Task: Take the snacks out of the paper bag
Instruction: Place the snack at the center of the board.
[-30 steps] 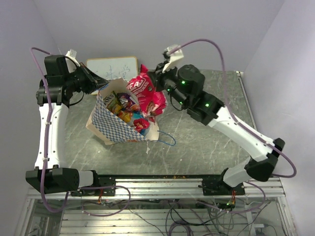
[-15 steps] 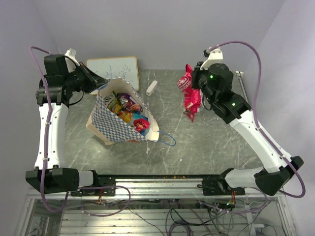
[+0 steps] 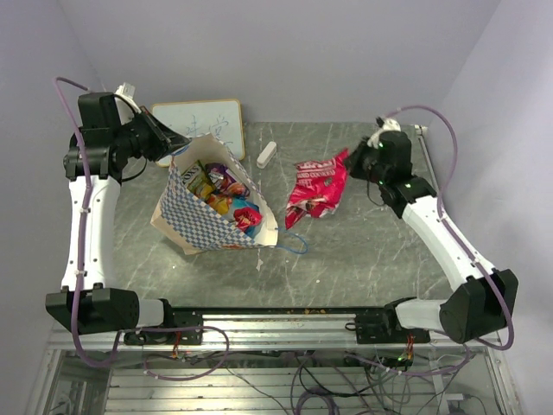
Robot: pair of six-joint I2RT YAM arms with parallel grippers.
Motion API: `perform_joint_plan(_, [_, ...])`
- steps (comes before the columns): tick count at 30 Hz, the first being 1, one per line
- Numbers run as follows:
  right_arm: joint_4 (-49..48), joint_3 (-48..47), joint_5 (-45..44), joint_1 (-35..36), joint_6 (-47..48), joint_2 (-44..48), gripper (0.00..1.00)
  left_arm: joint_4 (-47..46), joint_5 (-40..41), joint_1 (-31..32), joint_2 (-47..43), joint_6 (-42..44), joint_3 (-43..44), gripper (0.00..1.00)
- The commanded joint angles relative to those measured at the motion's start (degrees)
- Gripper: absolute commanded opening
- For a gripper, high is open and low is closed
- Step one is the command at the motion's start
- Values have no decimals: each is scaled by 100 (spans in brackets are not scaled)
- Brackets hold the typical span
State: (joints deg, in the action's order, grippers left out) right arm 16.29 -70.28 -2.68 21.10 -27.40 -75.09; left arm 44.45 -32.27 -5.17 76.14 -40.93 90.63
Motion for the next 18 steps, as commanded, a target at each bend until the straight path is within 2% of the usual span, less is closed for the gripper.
perform_joint_plan(1, [-412, 1581, 1319, -1225, 383, 291, 11, 132, -5, -55, -7, 198, 268, 7])
perform_joint_plan(3, [-6, 1979, 1041, -1730, 879, 106, 30, 74, -49, -59, -33, 163, 215, 7])
perform_joint_plan(5, [673, 1887, 767, -2186, 1141, -90, 40, 4, -119, -58, -71, 85, 116, 7])
perform_joint_plan(8, [1019, 1609, 522, -2271, 1209, 23, 56, 24, -139, -57, -82, 84, 97, 7])
perform_joint_plan(12, [1250, 1446, 1616, -2113, 952, -14, 59, -57, -184, -55, -82, 25, 78, 7])
perform_joint_plan(18, [1616, 1034, 2646, -865, 710, 38, 60, -76, -211, -54, -60, -4, 119, 7])
